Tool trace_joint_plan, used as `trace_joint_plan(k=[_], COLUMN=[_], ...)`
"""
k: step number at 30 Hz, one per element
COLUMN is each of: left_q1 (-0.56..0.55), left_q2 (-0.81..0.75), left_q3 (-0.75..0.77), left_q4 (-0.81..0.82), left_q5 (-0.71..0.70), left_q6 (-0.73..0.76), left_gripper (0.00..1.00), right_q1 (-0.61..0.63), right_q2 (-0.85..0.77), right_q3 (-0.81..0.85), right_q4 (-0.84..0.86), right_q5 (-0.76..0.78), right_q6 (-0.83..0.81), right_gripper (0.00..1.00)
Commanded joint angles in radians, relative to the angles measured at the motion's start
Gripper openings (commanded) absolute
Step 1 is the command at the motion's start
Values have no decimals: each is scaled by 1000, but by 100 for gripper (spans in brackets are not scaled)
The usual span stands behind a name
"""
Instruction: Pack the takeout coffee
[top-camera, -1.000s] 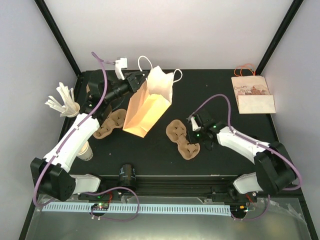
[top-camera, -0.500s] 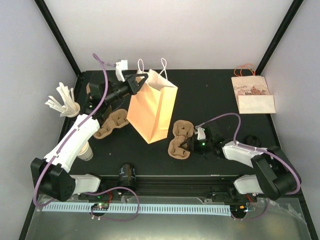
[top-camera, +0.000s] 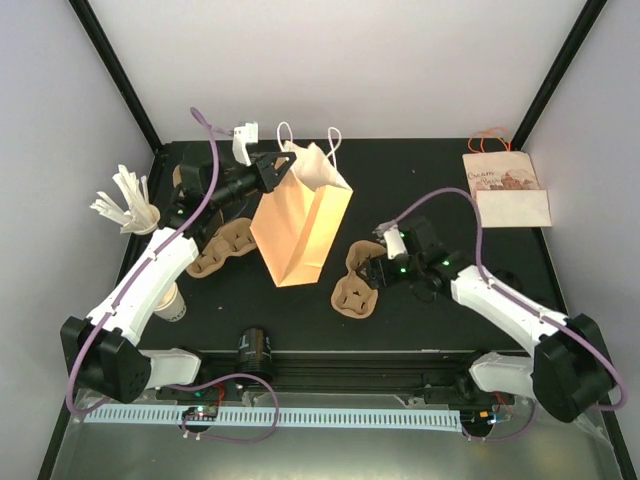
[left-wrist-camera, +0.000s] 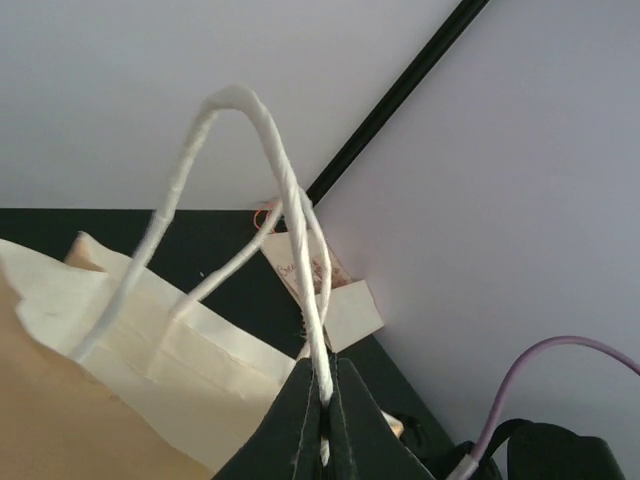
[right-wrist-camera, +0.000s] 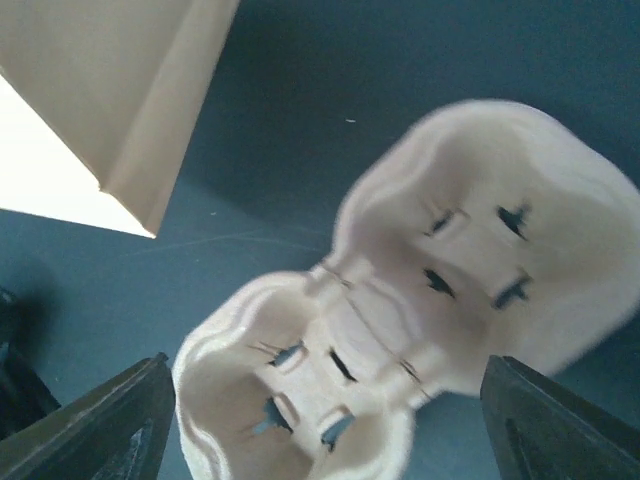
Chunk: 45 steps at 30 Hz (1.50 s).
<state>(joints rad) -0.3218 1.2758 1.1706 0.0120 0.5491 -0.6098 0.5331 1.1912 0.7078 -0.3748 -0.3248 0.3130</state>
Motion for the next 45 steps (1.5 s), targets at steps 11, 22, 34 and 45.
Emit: trace_joint_plan(k=[11,22,34,45], left_q1=[53,61,63,63], left_q2=[-69,-73,-75,-85], left_q3=[90,76,66,59], left_q4=[-118,-97,-104,-113], left_q5=[-11,52,49,48], left_q6=[86,75,76,85], left_gripper=[2,2,2,2], right_q1=[159,224,243,245], right_q2=[232,365,431,328], right_q3=[118,146,166,163], right_q4=[6,0,-29,-13], right_q5=[184,412,463,437], right_q6=[-645,-705,-730,-676], right_gripper=[82,78,59,45])
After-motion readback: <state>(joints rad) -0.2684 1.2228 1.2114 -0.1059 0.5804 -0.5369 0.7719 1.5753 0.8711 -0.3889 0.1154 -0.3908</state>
